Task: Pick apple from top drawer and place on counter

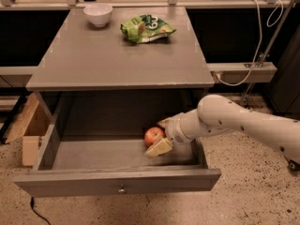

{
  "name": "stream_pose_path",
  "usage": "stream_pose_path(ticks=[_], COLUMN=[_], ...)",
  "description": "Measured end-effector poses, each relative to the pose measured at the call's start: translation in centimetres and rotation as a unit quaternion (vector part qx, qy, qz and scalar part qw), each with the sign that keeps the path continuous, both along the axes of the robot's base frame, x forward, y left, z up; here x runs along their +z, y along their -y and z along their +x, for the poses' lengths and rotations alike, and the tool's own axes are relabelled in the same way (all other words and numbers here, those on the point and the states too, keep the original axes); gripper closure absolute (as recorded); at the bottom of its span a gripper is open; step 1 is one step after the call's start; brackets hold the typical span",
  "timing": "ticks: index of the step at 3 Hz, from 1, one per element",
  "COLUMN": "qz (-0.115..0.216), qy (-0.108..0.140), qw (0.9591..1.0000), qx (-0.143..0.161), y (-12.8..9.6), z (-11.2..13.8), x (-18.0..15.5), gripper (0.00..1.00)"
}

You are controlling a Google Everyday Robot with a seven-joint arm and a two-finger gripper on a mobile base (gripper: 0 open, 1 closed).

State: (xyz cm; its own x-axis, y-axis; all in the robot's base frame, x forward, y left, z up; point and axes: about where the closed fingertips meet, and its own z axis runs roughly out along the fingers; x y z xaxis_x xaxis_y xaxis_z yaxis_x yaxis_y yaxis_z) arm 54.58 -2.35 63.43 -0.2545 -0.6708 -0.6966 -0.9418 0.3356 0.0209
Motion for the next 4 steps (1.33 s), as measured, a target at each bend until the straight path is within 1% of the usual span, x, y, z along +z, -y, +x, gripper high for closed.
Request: stream_pose_path(ticks=[1, 2, 3, 4], qz=[0.002, 0.004, 0.025, 0.072], qy=[-0.004, -0.005, 0.022, 0.085], qw=[1.0, 0.9999, 0.9994, 0.9934], qx=[0.007, 0.011, 0.014, 0.027], y=[-0.8, -1.3, -0.1, 4.5], z=[0.0, -0.1, -0.6, -1.9], x=[-1.1, -1.3, 1.6, 10.5], gripper=[0.5, 0.73, 0.96, 1.0])
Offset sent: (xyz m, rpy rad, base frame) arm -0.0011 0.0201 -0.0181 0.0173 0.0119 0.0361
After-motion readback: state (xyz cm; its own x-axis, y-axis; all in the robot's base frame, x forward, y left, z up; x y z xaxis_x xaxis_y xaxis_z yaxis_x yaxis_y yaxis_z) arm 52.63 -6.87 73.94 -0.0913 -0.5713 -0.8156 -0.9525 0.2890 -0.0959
